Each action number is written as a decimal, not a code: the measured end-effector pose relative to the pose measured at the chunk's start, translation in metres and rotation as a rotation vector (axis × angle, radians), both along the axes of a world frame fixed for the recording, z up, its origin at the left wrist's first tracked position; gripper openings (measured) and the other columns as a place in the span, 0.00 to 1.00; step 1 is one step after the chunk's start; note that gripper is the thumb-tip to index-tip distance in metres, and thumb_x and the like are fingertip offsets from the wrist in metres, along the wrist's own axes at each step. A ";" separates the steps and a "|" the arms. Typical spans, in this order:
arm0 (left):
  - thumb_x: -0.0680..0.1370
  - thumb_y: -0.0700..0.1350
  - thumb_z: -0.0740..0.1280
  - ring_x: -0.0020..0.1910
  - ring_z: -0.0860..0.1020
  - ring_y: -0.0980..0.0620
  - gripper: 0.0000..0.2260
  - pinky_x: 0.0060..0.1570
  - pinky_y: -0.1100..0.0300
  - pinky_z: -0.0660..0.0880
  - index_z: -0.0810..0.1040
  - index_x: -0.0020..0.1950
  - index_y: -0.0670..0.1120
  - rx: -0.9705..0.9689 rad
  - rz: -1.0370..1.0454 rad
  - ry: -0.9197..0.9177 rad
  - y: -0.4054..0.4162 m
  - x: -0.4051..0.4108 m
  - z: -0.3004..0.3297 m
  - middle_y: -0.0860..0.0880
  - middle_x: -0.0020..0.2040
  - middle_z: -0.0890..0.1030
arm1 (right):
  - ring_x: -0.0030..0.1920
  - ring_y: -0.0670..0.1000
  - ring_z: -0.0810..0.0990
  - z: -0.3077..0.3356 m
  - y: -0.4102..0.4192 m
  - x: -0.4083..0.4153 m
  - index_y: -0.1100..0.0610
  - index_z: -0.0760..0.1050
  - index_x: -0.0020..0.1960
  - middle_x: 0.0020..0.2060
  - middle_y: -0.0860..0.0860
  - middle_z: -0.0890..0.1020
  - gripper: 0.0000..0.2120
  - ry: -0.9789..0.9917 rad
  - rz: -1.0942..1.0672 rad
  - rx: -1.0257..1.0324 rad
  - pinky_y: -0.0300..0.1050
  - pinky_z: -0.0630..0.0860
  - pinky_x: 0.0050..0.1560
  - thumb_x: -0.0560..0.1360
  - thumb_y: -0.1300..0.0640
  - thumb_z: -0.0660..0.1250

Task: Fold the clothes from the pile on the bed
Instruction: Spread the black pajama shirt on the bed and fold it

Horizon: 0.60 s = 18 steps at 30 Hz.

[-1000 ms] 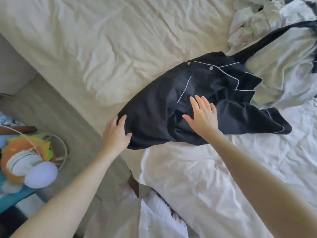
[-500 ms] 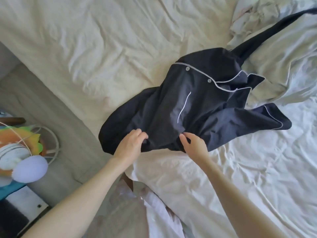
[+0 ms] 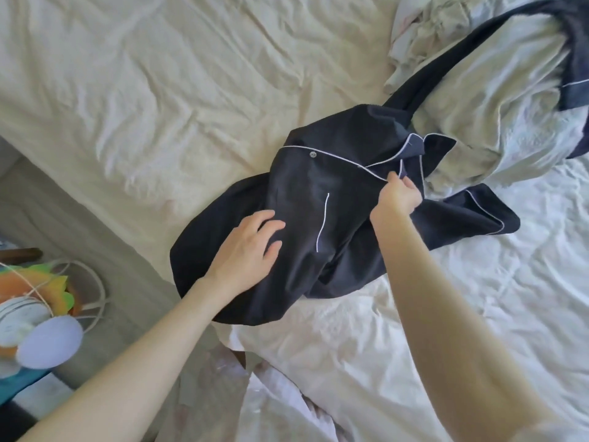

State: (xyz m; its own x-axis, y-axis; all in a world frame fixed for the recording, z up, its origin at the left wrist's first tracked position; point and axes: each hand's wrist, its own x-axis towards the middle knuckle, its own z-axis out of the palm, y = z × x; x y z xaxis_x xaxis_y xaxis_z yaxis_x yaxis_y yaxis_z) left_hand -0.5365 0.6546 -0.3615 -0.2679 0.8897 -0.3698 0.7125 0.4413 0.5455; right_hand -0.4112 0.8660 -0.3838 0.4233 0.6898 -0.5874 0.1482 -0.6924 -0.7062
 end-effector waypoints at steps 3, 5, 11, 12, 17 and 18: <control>0.81 0.45 0.59 0.68 0.67 0.52 0.15 0.63 0.64 0.63 0.72 0.67 0.45 0.084 0.090 -0.105 0.047 0.008 0.013 0.49 0.69 0.69 | 0.29 0.44 0.60 0.016 -0.036 0.011 0.54 0.62 0.29 0.25 0.44 0.63 0.18 0.065 0.151 0.078 0.36 0.60 0.31 0.75 0.62 0.64; 0.81 0.45 0.59 0.65 0.70 0.54 0.15 0.60 0.68 0.62 0.72 0.67 0.45 0.138 0.142 -0.209 0.078 0.017 0.021 0.50 0.66 0.72 | 0.34 0.46 0.66 0.022 -0.072 0.022 0.58 0.70 0.35 0.31 0.49 0.68 0.09 0.163 0.193 0.006 0.38 0.66 0.37 0.74 0.64 0.62; 0.79 0.49 0.62 0.71 0.63 0.48 0.25 0.68 0.51 0.63 0.61 0.75 0.48 -0.018 -0.173 -0.136 0.129 0.062 0.011 0.48 0.74 0.64 | 0.33 0.50 0.69 0.029 -0.136 0.071 0.56 0.65 0.36 0.29 0.50 0.67 0.12 0.596 -0.061 -0.283 0.43 0.78 0.49 0.75 0.69 0.58; 0.79 0.51 0.62 0.72 0.62 0.47 0.27 0.68 0.48 0.62 0.58 0.76 0.49 -0.099 -0.274 -0.036 0.129 0.069 0.004 0.48 0.74 0.63 | 0.35 0.51 0.72 0.029 -0.137 0.078 0.57 0.67 0.40 0.31 0.52 0.68 0.08 0.628 -0.076 -0.322 0.47 0.78 0.54 0.76 0.66 0.59; 0.80 0.53 0.58 0.60 0.74 0.43 0.24 0.56 0.51 0.68 0.59 0.74 0.48 -0.372 -0.389 0.278 0.100 0.087 -0.024 0.44 0.63 0.74 | 0.38 0.50 0.74 0.020 -0.125 0.105 0.58 0.70 0.41 0.35 0.52 0.72 0.07 0.442 0.022 -0.320 0.44 0.79 0.48 0.78 0.60 0.62; 0.81 0.53 0.57 0.57 0.75 0.42 0.21 0.51 0.52 0.69 0.63 0.72 0.47 -0.354 -0.341 0.295 0.091 0.087 -0.025 0.44 0.60 0.75 | 0.37 0.50 0.74 0.018 -0.124 0.109 0.57 0.70 0.38 0.34 0.52 0.72 0.09 0.394 0.051 -0.293 0.42 0.79 0.46 0.77 0.61 0.63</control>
State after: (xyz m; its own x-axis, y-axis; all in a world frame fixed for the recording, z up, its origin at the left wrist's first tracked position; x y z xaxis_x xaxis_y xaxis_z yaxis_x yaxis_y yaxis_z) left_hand -0.4498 0.7456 -0.3862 -0.1246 0.7797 -0.6137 0.9463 0.2793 0.1627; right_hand -0.3026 0.7424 -0.3657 0.0996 0.4859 -0.8683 -0.0519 -0.8689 -0.4922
